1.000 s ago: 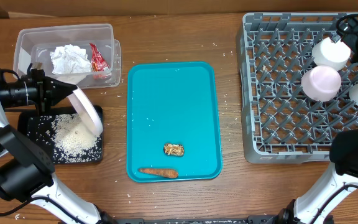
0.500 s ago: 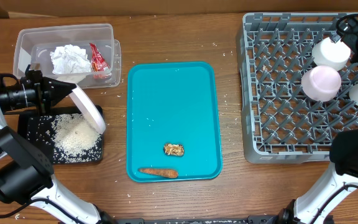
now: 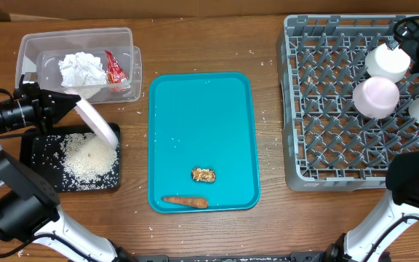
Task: Sort waste into correct bins and load items into the dishwasher
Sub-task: 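Tilt the plate with the left gripper to dump rice onto the black tray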
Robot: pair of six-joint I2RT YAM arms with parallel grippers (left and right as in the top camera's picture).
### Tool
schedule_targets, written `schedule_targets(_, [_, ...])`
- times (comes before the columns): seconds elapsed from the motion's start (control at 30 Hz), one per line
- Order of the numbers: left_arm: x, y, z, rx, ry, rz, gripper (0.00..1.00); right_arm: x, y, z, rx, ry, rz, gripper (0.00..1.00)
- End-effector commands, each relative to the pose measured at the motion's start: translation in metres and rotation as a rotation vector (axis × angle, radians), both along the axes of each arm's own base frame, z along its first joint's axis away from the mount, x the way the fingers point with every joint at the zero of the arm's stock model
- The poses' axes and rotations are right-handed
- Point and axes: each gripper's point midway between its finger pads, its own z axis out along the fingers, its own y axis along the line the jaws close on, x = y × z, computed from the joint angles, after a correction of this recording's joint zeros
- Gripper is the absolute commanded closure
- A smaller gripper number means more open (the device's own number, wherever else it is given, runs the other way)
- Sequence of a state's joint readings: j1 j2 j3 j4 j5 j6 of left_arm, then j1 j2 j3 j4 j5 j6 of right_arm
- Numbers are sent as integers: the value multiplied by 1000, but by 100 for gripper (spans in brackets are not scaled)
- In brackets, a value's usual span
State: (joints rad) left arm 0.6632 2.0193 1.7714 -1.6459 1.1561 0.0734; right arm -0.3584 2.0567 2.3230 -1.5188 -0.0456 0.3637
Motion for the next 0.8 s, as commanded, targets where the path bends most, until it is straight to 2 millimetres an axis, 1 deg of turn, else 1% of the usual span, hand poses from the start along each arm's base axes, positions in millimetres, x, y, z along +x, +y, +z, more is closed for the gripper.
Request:
schedule_targets(0.0, [-2, -1, 17, -18, -62, 18, 96, 0, 2, 16, -13, -42, 0, 0])
schedule_targets(0.07, [-7, -1, 12, -10, -17, 10, 96, 0, 2, 16, -13, -42, 0, 0])
schedule_targets(0.13, [-8, -2, 13, -2, -27, 3, 96, 0, 2, 16, -13, -42, 0, 0])
schedule_targets(0.17, [-8, 0, 8, 34, -31, -11, 96, 0, 2, 16, -13, -42, 0, 0])
schedule_targets(0.2, [-9, -1, 6, 38, -20, -17, 96, 0, 2, 16, -13, -42, 0, 0])
schedule_targets(0.37, [-13, -9, 10, 47, -11, -38, 96, 0, 2, 16, -13, -42, 0, 0])
schedule_targets(0.53, [-14, -28, 24, 79, -49, -81, 96, 0, 2, 16, -13, -42, 0, 0])
schedule_targets(0.6, [-18, -36, 27, 111, -47, -109, 96, 0, 2, 16, -13, -42, 0, 0])
schedule_targets(0.7, [-23, -47, 23, 181, -4, -154, 96, 0, 2, 16, -13, -42, 0, 0])
schedule_targets(0.77, [-27, -52, 16, 246, 49, -176, 96, 0, 2, 16, -13, -42, 0, 0])
